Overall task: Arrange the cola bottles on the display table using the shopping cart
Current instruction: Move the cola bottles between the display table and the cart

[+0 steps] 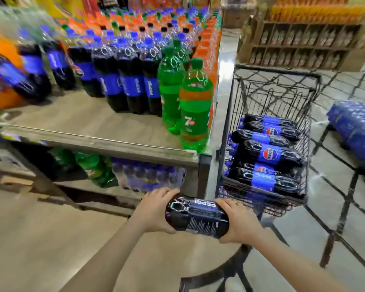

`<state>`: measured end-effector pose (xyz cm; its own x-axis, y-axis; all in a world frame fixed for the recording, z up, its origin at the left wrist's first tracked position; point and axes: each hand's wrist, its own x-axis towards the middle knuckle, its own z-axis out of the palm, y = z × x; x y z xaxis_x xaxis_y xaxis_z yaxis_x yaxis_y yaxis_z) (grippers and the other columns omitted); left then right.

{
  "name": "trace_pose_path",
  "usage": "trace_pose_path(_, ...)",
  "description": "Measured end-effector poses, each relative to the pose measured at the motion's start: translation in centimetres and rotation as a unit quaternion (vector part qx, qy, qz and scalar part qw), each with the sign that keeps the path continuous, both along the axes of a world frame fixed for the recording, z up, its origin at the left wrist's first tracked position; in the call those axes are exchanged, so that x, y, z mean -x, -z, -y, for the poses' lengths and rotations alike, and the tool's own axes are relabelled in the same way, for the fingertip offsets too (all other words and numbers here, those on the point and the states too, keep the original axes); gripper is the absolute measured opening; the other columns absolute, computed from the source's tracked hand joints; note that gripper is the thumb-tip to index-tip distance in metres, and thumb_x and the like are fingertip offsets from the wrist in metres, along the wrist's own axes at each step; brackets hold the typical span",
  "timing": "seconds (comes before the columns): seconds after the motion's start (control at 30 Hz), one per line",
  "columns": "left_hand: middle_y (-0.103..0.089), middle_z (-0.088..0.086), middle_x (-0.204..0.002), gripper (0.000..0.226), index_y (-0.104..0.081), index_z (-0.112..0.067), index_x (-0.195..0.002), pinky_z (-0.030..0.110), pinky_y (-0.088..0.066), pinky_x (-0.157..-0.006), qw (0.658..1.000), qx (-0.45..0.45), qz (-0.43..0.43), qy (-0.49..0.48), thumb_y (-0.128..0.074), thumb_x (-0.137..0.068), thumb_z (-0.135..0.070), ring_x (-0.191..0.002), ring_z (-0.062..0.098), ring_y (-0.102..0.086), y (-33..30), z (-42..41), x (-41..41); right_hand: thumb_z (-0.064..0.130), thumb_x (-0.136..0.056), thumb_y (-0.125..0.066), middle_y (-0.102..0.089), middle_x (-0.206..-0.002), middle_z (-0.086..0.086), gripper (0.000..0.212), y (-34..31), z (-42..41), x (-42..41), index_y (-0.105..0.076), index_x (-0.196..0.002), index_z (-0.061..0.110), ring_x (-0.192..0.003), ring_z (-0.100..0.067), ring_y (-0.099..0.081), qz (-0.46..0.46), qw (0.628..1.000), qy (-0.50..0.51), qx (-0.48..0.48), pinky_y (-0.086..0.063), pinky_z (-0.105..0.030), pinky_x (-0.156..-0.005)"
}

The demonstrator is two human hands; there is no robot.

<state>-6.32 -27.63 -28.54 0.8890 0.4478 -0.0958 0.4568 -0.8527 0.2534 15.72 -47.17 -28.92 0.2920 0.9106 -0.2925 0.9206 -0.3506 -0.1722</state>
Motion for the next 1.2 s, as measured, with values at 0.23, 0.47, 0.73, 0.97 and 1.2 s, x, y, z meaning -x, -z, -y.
trace_pose_path(0.23, -0.039, -0.015, -0.139, 0.108, -0.026, -0.039, -0.145, 0.033, -0.039, -0.105, 0.999, 0.015, 0.038, -0.028, -0.07, -0.051, -0.069, -0.126, 0.01, -0.04, -1.3, -6.1, 5.9, 0.065, -0.056, -0.071, -0.03, -0.146, 0.012, 0.114, -1.4, -7.6, 4.6, -0.009, -0.147, 0.037, -0.132, -0.018, -0.031, -0.001, 1.0, -0.018, -0.003, -0.043, -0.044, -0.099)
trace_pose_path(0.47, -0.041, -0.008, -0.144, 0.114, -0.027, -0.035, -0.148, 0.043, -0.038, -0.109, 0.997, -0.043, 0.052, -0.031, -0.062, -0.05, -0.081, -0.131, 0.017, -0.04, -4.8, -16.6, 7.2, 0.064, -0.055, -0.072, -0.031, -0.147, 0.009, 0.114, -4.9, -17.8, 6.2, -0.011, -0.148, 0.037, -0.132, -0.022, -0.033, 0.042, 0.998, -0.014, -0.054, -0.042, -0.048, -0.099)
trace_pose_path(0.73, -0.052, -0.007, -0.123, 0.105, -0.042, -0.032, -0.137, 0.039, -0.047, -0.094, 0.99, -0.051, 0.13, -0.016, -0.078, -0.045, -0.068, -0.111, 0.019, -0.053, -9.1, -28.4, 7.7, 0.062, -0.052, -0.074, -0.037, -0.141, 0.008, 0.112, -9.7, -28.3, 6.9, -0.016, -0.145, 0.039, -0.125, -0.024, -0.038, 0.063, 0.992, -0.012, -0.104, -0.044, -0.046, -0.096)
trace_pose_path(0.97, -0.051, -0.004, -0.113, 0.105, -0.047, -0.022, -0.132, 0.031, -0.043, -0.086, 0.982, -0.039, 0.187, -0.014, -0.086, -0.042, -0.059, -0.103, 0.021, -0.052, -7.4, -34.6, 6.9, 0.06, -0.049, -0.074, -0.039, -0.14, 0.008, 0.112, -11.3, -34.5, 7.4, -0.021, -0.145, 0.036, -0.121, -0.024, -0.042, 0.135, 0.987, -0.001, -0.089, -0.043, -0.043, -0.09)
trace_pose_path(1.2, -0.039, -0.002, -0.111, 0.107, -0.043, -0.025, -0.138, 0.04, -0.049, -0.088, 0.984, -0.032, 0.173, 0.04, -0.081, -0.044, -0.058, -0.104, 0.022, -0.044, -7.7, -41.9, 7.6, 0.058, -0.052, -0.074, -0.037, -0.142, 0.009, 0.111, -11.1, -39.7, 10.3, -0.021, -0.147, 0.036, -0.122, -0.023, -0.04, 0.141, 0.986, 0.045, -0.077, -0.04, -0.039, -0.09)
